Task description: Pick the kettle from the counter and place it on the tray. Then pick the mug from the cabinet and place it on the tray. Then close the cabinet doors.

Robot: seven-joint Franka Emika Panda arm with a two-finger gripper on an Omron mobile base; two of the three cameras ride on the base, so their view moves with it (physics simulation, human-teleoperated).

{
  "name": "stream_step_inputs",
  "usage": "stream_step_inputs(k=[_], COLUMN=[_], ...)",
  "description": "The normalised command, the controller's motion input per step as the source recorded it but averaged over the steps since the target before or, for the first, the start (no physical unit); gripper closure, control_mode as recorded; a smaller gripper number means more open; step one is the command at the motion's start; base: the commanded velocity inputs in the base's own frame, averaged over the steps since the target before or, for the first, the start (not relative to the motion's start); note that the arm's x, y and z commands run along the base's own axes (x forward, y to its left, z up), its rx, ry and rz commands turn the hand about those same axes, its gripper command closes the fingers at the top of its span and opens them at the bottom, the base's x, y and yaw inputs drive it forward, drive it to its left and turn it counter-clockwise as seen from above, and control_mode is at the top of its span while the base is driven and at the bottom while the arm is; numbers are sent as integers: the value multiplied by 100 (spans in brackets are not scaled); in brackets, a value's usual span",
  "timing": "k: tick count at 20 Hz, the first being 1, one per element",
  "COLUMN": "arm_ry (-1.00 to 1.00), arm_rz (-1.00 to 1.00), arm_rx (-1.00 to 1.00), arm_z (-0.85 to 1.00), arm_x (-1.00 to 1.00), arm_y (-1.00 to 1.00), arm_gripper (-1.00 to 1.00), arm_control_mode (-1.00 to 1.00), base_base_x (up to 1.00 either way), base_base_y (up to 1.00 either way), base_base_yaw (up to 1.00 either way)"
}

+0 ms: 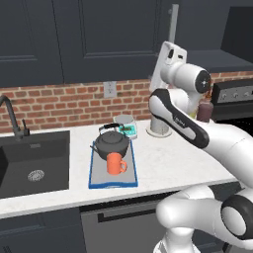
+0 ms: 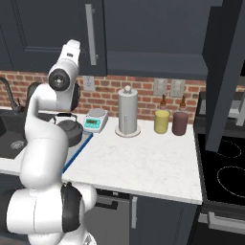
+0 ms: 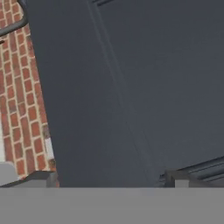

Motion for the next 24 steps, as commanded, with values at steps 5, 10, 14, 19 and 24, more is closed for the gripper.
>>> stream_step_inputs(k=[5,10,14,19,24], arm_ry=[0,0,0,0,0], arm_rz=[0,0,0,0,0], arm_rx=[-12,-5,-6,-4,-5], arm_z=[16,11,3,3,10], arm_x=[-43,-38,-33,-27,-25], arm_y=[0,-1,0,-6,-8], arm_gripper=[-100,-100,-100,-100,-100], arm_control_mode=[-100,-100,-100,-100,-100], base_base_x=[0,0,0,0,0], base_base_y=[0,0,0,0,0], base_base_yaw=[0,0,0,0,0])
